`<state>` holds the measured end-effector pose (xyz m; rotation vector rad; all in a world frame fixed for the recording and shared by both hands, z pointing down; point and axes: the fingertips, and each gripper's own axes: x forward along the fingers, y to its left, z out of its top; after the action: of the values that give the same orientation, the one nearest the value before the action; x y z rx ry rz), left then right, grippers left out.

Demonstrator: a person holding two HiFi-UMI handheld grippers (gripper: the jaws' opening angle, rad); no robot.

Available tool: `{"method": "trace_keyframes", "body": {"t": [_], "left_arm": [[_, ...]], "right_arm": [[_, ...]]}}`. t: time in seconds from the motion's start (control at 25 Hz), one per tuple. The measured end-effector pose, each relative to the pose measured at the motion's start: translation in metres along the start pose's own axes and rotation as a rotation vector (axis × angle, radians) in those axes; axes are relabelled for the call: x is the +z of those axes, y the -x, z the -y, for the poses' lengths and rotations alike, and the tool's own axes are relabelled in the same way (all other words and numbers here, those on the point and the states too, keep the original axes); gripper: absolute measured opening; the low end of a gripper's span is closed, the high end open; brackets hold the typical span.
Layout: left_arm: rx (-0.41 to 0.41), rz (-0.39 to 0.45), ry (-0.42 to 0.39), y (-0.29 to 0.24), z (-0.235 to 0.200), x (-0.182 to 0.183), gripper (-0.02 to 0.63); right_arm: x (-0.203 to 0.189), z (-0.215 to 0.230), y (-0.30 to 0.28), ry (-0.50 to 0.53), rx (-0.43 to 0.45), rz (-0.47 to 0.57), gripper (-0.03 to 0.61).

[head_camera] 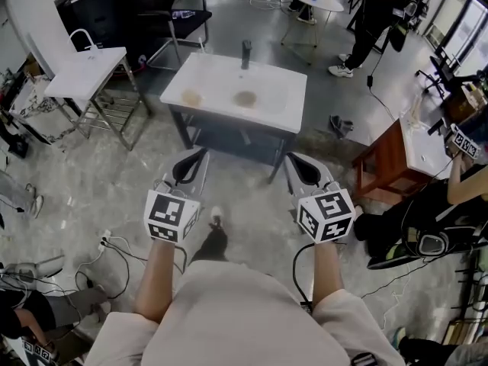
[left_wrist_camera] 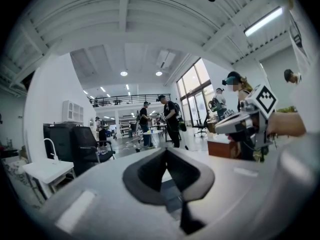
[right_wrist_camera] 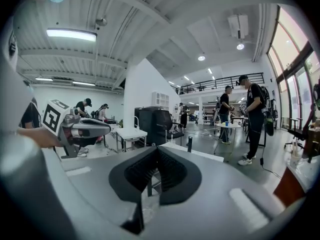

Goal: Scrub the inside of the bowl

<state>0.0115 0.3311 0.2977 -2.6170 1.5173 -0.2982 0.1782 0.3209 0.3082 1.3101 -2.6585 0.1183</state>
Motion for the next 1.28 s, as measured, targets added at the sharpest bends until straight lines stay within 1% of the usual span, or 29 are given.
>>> {"method": "trace_keyframes", "body": {"t": [0.2,0.36,0.48,0.56,0.8,1.04,1.28], "left_arm": [[-0.016,0.001,-0.005,-0.041,-0.031,-0.007,0.002],[-0.019,0.018,-0.012,-0.091,-0.071,-0.005,0.002],[-0.026,0.030,-0.022,-0.131,-0.101,-0.001,0.002],[-0.035,0.028,-0.024,-0.156,-0.121,-0.002,0.002],[-0.042,0.017,-0.025,-0.219,-0.180,-0.005,0.002],[-0.041,-0.019,-0.011,-0.260,-0.229,-0.021,0.002],[-0.036,-0.045,-0.002,-0.287,-0.259,-0.035,0.002]], "right_arm": [[0.005,0.019,-0.048,0.011,-0.013,-0.006,0.006],[0.013,0.045,-0.098,0.025,-0.023,-0.016,0.006],[0.025,0.069,-0.138,0.028,-0.039,-0.004,0.005],[0.033,0.083,-0.164,0.030,-0.054,0.000,0.006],[0.042,0.117,-0.236,0.034,-0.065,-0.039,0.006],[0.043,0.137,-0.293,0.019,-0.063,-0.070,0.006],[0.039,0.148,-0.334,0.011,-0.047,-0.102,0.006]]}}
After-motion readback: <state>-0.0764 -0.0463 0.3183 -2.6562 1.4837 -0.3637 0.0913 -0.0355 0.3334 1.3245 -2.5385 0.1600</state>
